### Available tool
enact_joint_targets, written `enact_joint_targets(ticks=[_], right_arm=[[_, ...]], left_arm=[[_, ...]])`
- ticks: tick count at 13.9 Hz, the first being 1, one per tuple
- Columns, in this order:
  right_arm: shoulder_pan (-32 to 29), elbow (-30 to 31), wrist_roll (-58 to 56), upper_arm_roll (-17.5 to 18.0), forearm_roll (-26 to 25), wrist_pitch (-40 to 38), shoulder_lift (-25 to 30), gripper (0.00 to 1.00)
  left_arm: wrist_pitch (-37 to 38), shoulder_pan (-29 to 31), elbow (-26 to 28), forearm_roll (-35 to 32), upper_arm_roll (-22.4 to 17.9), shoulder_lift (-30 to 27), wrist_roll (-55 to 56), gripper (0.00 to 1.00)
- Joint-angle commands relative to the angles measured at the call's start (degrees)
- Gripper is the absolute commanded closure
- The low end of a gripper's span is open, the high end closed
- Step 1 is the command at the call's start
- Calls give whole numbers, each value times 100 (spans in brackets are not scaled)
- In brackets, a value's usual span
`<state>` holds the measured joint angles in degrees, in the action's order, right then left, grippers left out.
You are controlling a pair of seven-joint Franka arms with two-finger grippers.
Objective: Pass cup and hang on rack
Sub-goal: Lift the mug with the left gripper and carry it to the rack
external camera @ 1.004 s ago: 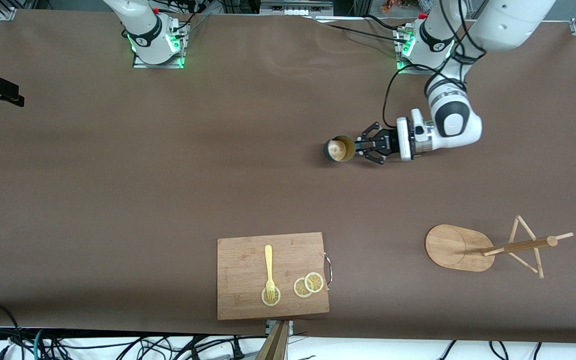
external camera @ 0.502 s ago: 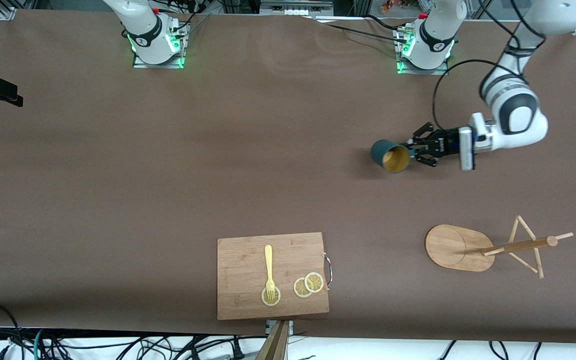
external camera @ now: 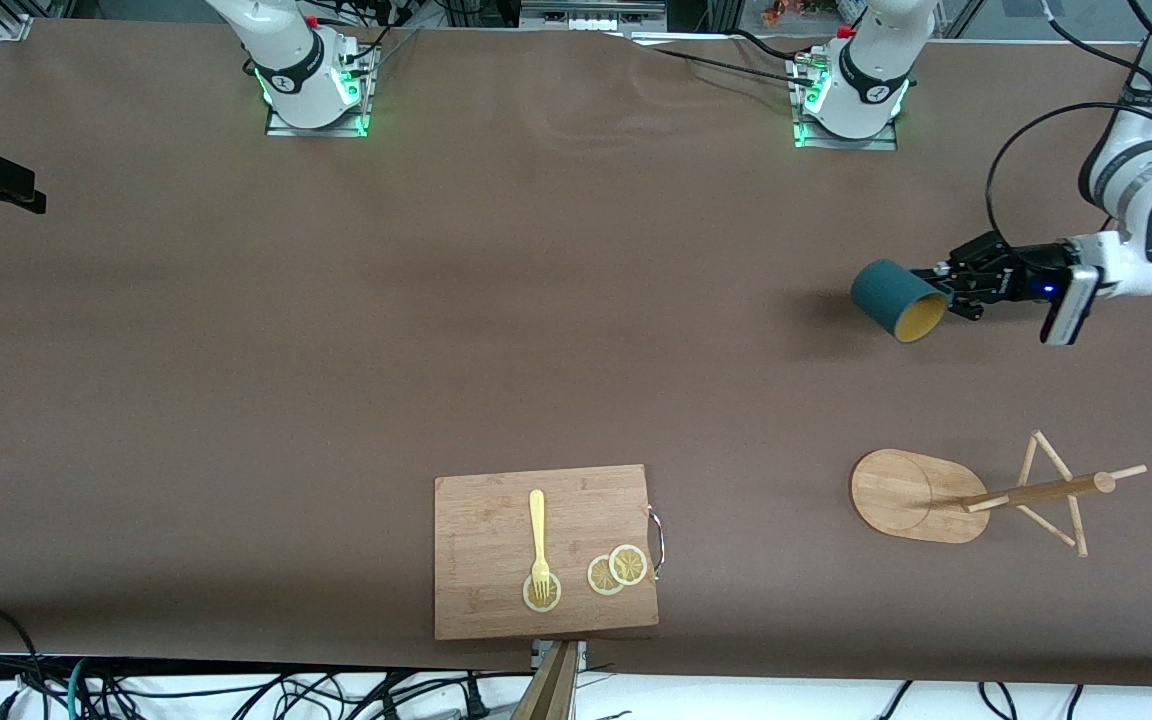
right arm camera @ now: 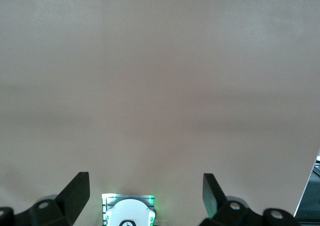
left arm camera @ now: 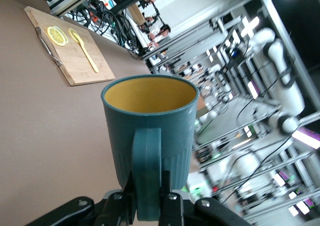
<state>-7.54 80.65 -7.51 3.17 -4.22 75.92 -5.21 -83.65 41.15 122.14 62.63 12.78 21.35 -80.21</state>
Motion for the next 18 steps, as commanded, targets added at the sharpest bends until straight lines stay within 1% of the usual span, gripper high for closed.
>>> enact_joint_targets(ticks=[1,5,7,9,10,11,13,16,18], right_arm=[[-72,20,4,34,96,37,29,0],[-81,12,-4,26,88,37,-6,0],[-81,12,-4,34,88,37,-6,0],[-81,12,-4,26,96,29,-6,0],[-81,12,-4,26,96,29,-6,0],[-81,12,-4,26,96,29,-6,0],[-81,12,-4,26,96,37,-6,0],[-90,12,-4,26,88,37,-6,0],[-107,3,4,17,88,37,-6,0]], left_arm=[[603,208,-698,-111,102,649,1013,96],[912,288,-1831,47,102,1519,2297,96],[921,323,-2158,248,102,1819,2684,96],[991,341,-2211,835,102,1969,3176,96],[974,323,-2229,969,102,1961,3431,97],[973,288,-2377,1153,102,1969,3668,97],[973,297,-2624,1234,102,2065,4248,97],[973,332,-3002,1208,102,2268,4742,97],[965,323,-3047,1190,102,2399,4813,97]])
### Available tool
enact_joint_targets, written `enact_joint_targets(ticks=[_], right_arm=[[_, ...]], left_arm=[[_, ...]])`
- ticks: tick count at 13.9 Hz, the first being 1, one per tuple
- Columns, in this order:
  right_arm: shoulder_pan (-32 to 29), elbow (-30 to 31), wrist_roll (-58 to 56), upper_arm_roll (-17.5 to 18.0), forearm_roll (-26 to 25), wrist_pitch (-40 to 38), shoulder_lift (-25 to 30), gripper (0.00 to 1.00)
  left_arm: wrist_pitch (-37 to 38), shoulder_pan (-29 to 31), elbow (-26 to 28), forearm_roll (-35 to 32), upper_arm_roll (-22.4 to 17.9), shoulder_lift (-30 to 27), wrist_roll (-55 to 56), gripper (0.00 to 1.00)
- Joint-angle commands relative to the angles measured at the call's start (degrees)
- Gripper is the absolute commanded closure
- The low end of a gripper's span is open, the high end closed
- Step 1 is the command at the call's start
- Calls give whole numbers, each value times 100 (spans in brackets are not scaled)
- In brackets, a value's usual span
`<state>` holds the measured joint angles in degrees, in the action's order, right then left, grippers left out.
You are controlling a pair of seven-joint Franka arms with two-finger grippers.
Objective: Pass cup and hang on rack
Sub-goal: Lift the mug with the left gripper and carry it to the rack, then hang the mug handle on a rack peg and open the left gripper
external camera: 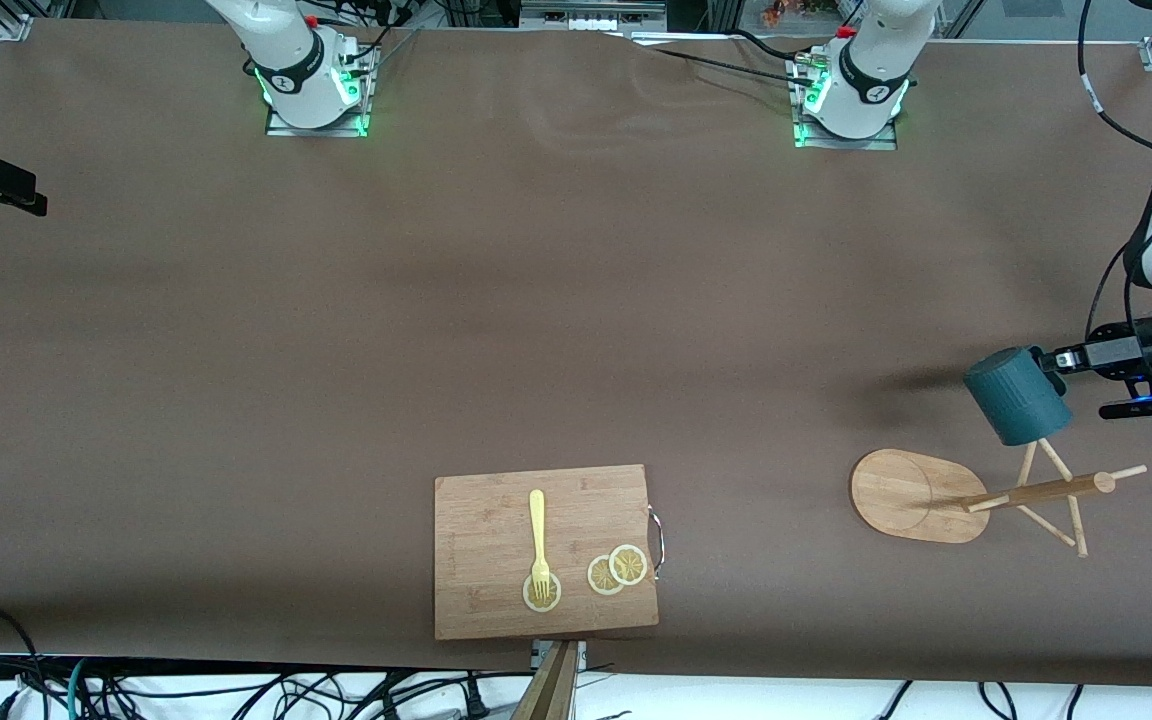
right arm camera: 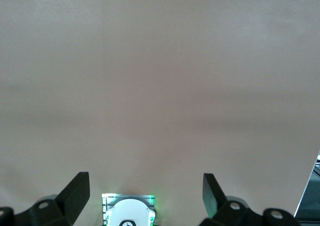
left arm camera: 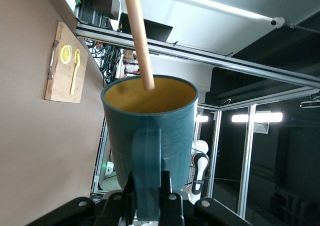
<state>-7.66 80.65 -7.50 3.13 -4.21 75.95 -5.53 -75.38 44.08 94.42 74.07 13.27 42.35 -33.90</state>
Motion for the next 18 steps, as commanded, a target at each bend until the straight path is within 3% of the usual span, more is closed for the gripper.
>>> enact_joint_targets(ticks=[1,12,14,15,18], right_arm=[[-95,3,-6,4,96,34,26,0],[-77,3,3,-5,105,34,26,0],[-77,3,3,-5,105,34,26,0],[-77,12,3,-5,105,34,26,0],[-77,3,11,-5,105,34,26,0]], left_arm=[[137,30,-406,55,53,370,225,97],[58,-49,-1267,442,53,1117,1087,96],[58,-40,-1277,433,53,1118,1148,94],[58,-40,-1277,424,53,1127,1148,88],[50,-31,-1303,406,27,1197,1122,87]])
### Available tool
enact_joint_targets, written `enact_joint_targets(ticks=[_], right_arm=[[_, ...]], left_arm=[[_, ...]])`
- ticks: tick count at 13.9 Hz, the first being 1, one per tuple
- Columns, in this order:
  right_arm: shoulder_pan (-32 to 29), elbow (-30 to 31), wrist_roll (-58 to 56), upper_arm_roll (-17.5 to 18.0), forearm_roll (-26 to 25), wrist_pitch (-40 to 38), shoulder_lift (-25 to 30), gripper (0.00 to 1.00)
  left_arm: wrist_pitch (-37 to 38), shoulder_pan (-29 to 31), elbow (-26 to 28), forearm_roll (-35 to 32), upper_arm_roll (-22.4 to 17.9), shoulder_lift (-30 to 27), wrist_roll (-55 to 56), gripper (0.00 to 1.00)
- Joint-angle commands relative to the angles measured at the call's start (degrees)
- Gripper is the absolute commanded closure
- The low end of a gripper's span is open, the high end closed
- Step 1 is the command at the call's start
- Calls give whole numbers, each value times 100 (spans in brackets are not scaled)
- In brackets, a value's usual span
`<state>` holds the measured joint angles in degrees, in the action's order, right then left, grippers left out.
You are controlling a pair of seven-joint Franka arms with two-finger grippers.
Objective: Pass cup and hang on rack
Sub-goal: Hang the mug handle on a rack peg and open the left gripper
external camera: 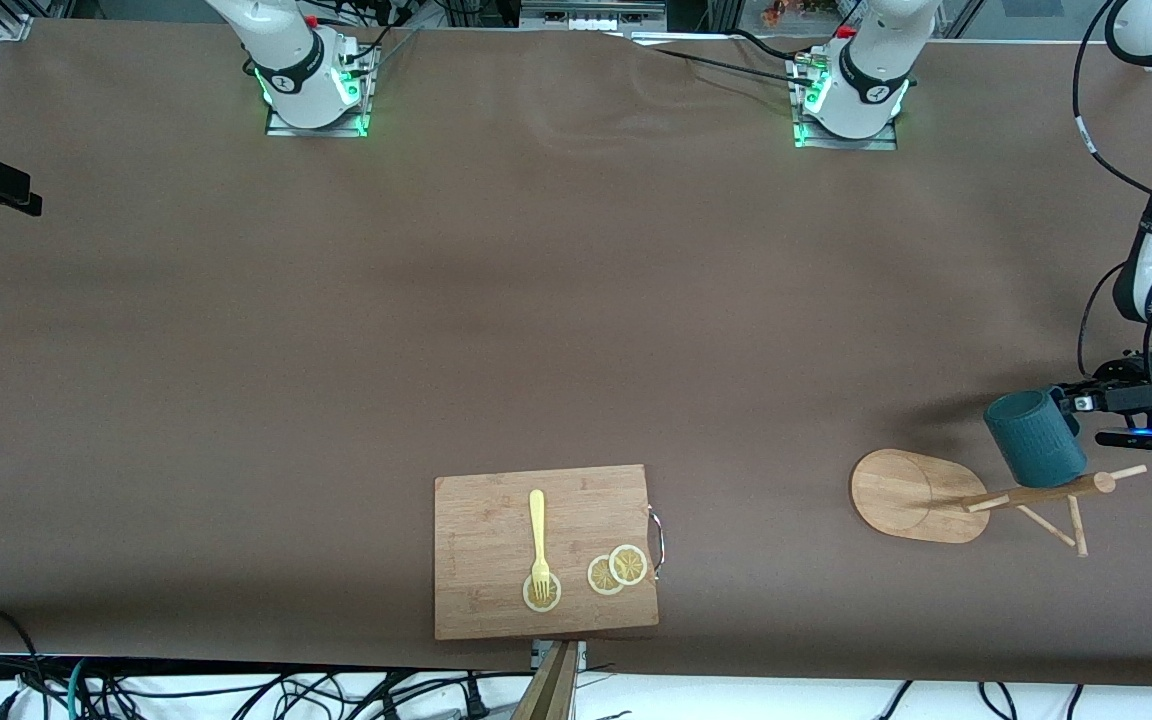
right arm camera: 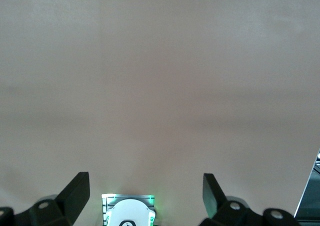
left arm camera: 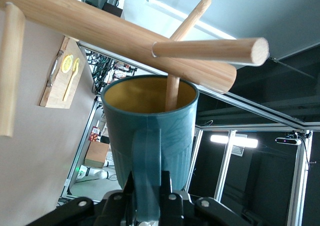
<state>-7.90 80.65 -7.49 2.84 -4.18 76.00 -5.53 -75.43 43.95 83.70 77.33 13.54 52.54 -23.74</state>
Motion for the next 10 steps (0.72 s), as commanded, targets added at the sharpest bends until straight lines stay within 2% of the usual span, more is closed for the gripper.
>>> enact_joint_targets(ticks=[1,5,7,8,10], right_arm=[[-54,3,2,23,102,29,26,0],[-54,3,2,23,102,29,26,0],[-54,3,2,23,102,29,26,0],[-54,3,2,23,102,29,26,0],[-54,3,2,23,102,38,26,0]], left_arm=[[55,-18,-266,81,-35,247,107,87],[63,-10,-275,98,-44,336,194,86],[63,-10,-310,89,-44,336,195,50],[72,-1,-319,55,-44,336,160,0],[125,-1,-406,-42,-140,310,160,0]])
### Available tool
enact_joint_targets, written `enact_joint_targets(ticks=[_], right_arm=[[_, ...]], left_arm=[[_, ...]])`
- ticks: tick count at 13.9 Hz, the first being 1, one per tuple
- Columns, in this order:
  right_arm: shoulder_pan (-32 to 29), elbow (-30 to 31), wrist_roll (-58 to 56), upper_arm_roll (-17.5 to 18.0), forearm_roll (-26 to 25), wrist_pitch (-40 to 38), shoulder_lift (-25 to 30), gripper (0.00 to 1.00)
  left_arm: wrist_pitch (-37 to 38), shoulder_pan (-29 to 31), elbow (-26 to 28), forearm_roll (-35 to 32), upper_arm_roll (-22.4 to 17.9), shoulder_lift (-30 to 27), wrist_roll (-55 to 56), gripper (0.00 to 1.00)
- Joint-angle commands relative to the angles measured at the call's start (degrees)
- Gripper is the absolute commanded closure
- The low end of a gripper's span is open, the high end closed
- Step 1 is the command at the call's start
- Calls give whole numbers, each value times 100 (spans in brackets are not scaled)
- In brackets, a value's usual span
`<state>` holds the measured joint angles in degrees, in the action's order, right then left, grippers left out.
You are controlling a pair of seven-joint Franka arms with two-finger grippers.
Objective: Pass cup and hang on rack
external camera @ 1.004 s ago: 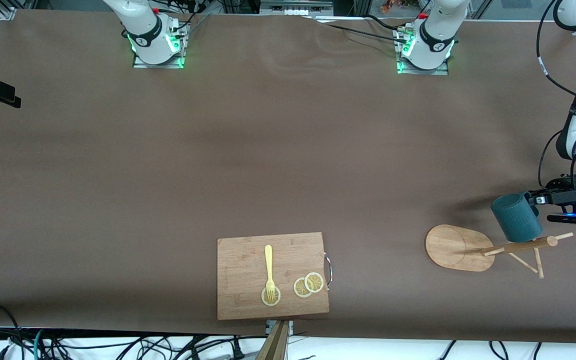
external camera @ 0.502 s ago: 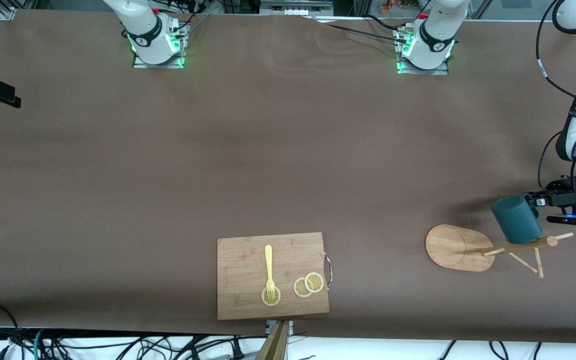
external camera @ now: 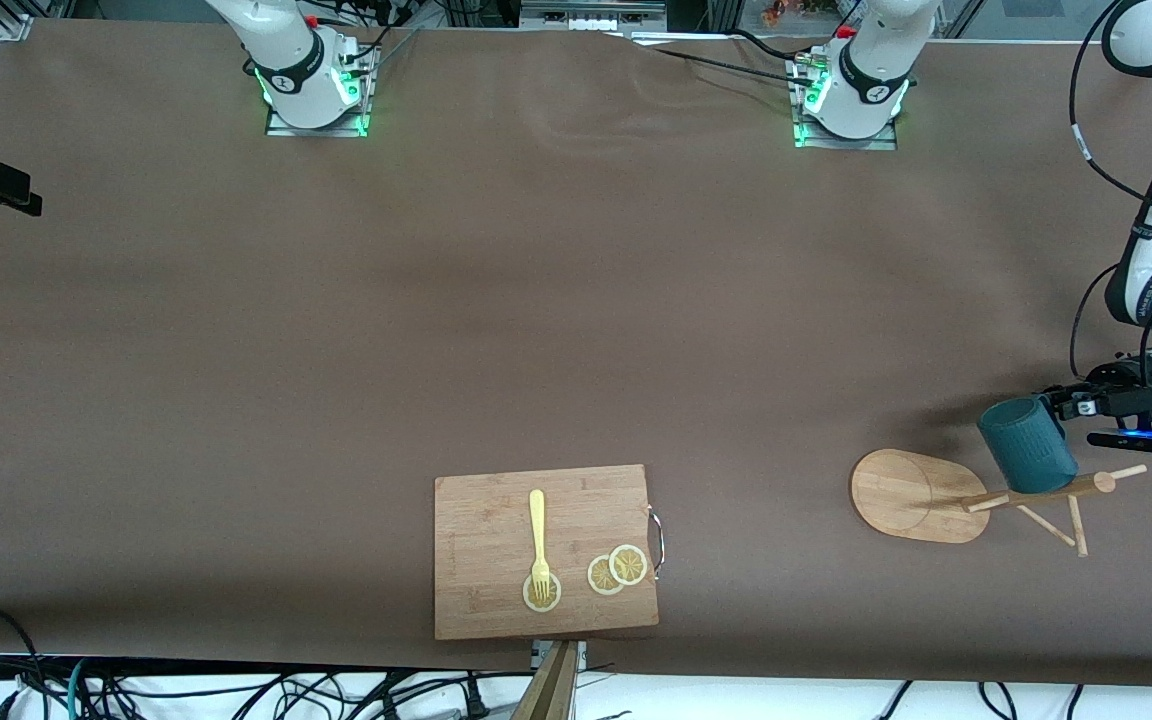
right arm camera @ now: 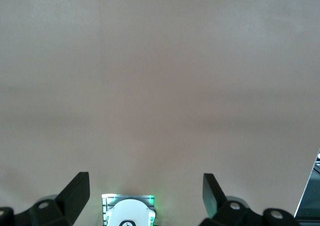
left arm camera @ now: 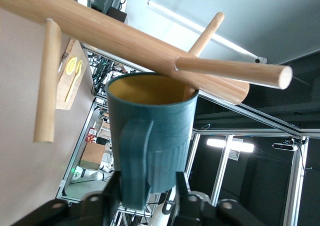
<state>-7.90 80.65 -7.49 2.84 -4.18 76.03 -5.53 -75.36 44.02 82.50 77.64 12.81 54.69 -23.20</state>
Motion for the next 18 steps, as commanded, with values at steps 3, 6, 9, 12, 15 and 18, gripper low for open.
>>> enact_joint_targets(ticks=[3,6,9,12,15,18], right_arm=[[-54,3,2,15,102,35,26,0],[-54,3,2,23,102,35,26,0],[-54,3,-6,23,102,79,26,0],[-54,3,-6,15,102,79,26,0],[-63,3,-6,15,102,79,26,0],[-54,3,-6,15,102,79,26,0]], left_arm=[[126,18,-637,-888,-68,42,105,0],[118,53,-753,-1995,-68,-160,79,0],[74,45,-771,-3313,-59,-642,53,0],[-285,-305,-753,-4684,29,-1301,114,0],[-532,-911,-691,-5748,20,-1935,315,0],[-568,-1745,-727,-6812,29,-2418,1114,0]])
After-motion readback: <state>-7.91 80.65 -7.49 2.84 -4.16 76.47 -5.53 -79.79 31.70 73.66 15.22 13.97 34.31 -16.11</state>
